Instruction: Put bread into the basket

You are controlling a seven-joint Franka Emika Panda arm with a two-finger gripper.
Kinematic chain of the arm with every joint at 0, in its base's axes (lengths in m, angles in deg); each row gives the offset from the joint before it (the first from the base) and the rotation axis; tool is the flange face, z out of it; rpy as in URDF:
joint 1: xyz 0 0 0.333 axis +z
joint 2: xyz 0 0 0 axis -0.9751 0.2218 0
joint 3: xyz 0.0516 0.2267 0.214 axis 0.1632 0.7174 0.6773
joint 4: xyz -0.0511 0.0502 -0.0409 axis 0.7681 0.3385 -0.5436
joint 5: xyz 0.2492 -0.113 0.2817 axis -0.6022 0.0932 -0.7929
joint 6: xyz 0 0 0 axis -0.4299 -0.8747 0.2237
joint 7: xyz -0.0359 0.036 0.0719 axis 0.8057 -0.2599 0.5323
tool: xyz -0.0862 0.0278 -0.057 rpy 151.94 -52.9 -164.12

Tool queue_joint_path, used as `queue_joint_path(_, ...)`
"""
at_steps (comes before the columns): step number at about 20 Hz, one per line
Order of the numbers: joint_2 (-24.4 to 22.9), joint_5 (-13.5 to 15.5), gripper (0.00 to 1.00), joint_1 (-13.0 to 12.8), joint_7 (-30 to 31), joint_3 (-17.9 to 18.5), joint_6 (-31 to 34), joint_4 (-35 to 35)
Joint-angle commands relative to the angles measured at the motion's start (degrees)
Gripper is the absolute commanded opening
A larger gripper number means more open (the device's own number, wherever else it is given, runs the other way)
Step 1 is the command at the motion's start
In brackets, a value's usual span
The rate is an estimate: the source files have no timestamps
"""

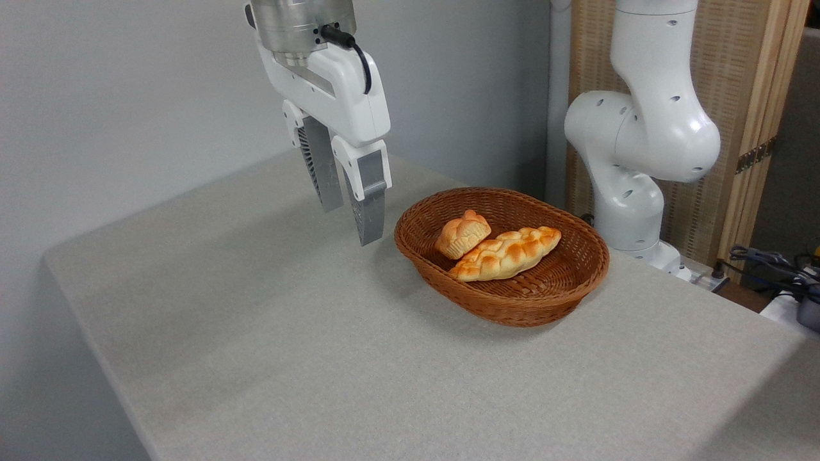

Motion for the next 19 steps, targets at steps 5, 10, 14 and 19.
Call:
queue_joint_path(5,0.86,-0.96,1.0,1.11,0.76,-0.59,0.37,1.5)
queue_joint_path(10,0.86,-0.96,1.0,1.56,0.76,-0.68,0.37,1.5)
queue_joint_path(14,0.86,-0.96,1.0,1.64,0.85,-0.51,0.37,1.5)
queue_joint_path(19,0.77,-0.78,1.0,1.64,0.67,0.11,0.64,2.47)
